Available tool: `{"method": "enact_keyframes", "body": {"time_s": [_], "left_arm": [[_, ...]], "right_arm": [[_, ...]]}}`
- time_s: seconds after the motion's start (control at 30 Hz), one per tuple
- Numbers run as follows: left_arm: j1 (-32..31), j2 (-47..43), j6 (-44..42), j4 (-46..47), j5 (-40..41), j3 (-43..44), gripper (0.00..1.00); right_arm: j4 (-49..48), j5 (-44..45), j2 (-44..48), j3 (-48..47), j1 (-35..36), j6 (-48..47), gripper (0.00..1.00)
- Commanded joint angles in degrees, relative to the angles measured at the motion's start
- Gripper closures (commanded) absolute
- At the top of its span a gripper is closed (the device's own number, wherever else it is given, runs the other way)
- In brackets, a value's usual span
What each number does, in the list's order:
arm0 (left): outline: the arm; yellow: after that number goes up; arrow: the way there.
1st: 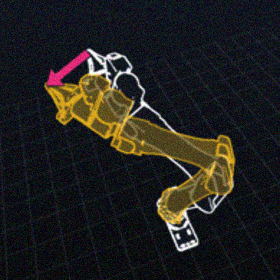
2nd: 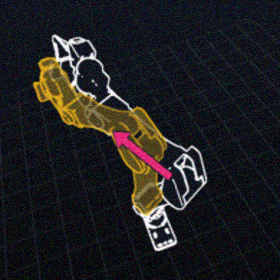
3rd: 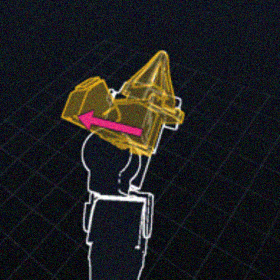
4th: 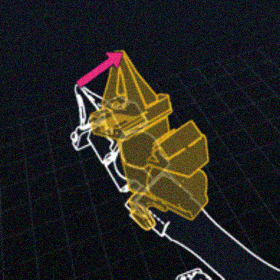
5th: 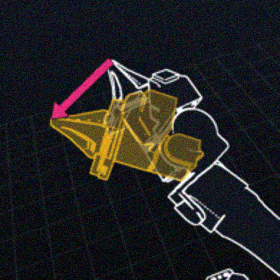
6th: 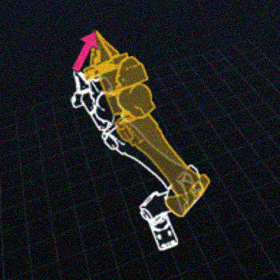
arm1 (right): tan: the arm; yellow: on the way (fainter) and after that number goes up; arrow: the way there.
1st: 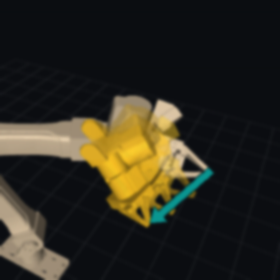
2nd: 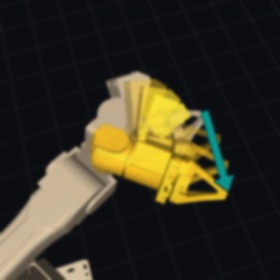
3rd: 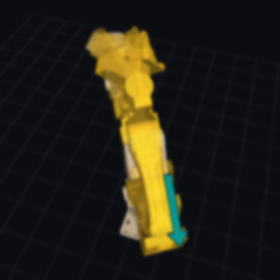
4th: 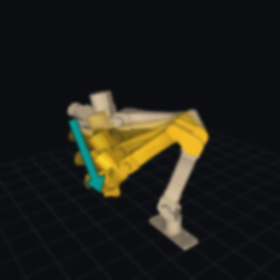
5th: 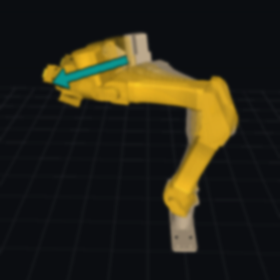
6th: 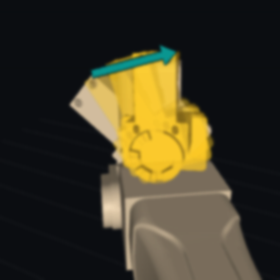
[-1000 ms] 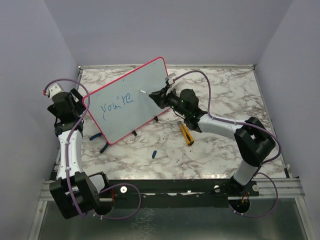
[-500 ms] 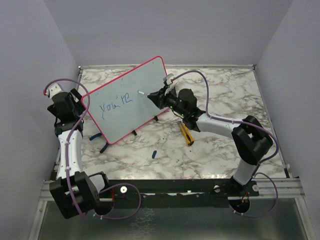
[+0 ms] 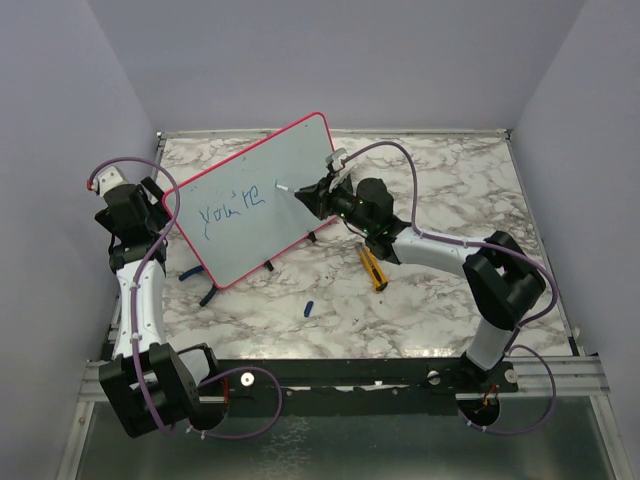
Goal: Write a sentence on the whiteboard
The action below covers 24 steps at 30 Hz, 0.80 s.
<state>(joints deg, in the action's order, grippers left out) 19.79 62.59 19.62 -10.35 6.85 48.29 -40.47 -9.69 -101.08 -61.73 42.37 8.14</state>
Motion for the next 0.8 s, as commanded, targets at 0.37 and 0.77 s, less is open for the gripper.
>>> {"method": "enact_keyframes", "body": {"time_s": [0.37, 0.77], "left_arm": [[0.02, 0.08, -0.41, 0.86, -1.38, -0.04, 0.08], [0.02, 0.08, -0.3, 0.94, -1.47, -0.13, 0.08]], "right_arm": [[1.79, 2.7, -0.57, 2.45, -0.17, -0.33, 1.0], [1.28, 6.42, 0.02, 0.39, -0.16, -1.43, 1.0]]}}
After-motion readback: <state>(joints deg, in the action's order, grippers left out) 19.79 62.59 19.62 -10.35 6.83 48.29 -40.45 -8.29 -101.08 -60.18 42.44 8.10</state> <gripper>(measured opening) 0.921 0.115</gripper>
